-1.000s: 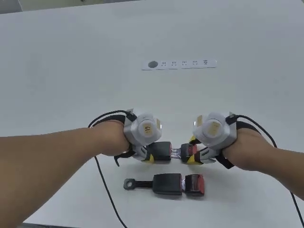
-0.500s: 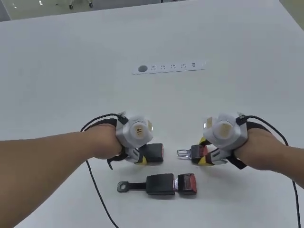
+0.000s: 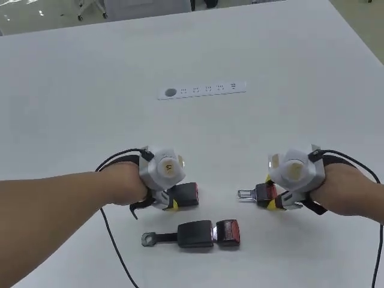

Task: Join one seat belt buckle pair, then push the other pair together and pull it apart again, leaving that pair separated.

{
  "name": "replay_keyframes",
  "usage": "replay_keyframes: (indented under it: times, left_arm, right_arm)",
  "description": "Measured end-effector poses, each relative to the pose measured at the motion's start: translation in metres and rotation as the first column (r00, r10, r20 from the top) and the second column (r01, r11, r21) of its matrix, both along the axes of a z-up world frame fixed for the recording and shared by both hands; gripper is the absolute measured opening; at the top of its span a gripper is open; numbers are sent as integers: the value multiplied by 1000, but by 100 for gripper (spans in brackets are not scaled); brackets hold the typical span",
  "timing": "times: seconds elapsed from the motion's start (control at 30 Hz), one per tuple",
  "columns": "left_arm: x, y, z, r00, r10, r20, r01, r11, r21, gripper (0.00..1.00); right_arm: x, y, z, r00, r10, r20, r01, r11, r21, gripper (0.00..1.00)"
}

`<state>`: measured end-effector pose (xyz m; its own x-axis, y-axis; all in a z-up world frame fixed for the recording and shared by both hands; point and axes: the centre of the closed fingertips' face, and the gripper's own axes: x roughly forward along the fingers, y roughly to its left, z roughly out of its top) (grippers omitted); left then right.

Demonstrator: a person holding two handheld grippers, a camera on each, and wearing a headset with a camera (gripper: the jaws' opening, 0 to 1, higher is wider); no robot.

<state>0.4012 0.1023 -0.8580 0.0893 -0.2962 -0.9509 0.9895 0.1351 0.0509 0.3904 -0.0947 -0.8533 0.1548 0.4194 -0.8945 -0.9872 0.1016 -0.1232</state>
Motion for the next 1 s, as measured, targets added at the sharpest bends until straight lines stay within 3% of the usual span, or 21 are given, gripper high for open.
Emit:
replay_keyframes:
  times: [0.07,0.13,0.27,0.33,0.4,0.5,0.67,0.73,0.77,0.83,0.9,0.97,1.0]
  left_arm:
    - [-2,0,0,1000,-9,2,9,1000,3,32]
    - [-2,0,1,1000,-18,15,18,1000,1,33]
    - [-2,9,4,999,-8,51,8,1000,7,48]
    - [-5,13,9,998,28,56,-27,1000,-14,50]
    - [-7,16,19,994,69,87,-65,997,-48,53]
    - [-15,20,33,981,142,132,-127,985,-116,63]
    - [-47,38,46,972,200,122,-180,971,-154,68]
    - [-59,47,54,961,251,119,-227,956,-184,71]
    - [-65,50,59,951,291,110,-262,940,-216,72]
    - [-72,55,69,929,352,113,-311,910,-274,77]
    - [-81,61,77,916,386,111,-337,889,-310,82]
    - [-90,64,82,913,397,91,-348,876,-334,82]
    - [-94,69,86,909,406,97,-352,870,-346,84]
  right_arm:
    - [1,-2,-2,1000,4,26,-4,1000,-14,36]
    - [1,-2,1,999,-26,35,26,1000,12,41]
    - [2,-7,10,993,-105,51,102,993,60,47]
    - [0,-8,19,985,-169,38,163,980,116,48]
    - [-4,-5,30,977,-213,19,206,960,188,49]
    - [-10,-7,39,966,-259,21,247,941,230,56]
    - [-29,-4,57,947,-322,2,306,902,304,60]
    - [-36,-3,62,942,-334,-4,318,891,324,63]
    - [-40,-2,67,931,-365,-18,347,867,356,64]
    - [-48,-2,72,919,-393,-38,377,845,380,69]
    - [-58,-3,75,915,-403,-36,384,837,389,73]
    - [-66,-4,77,911,-410,-42,392,831,396,77]
    - [-72,-5,79,909,-414,-51,398,824,402,79]
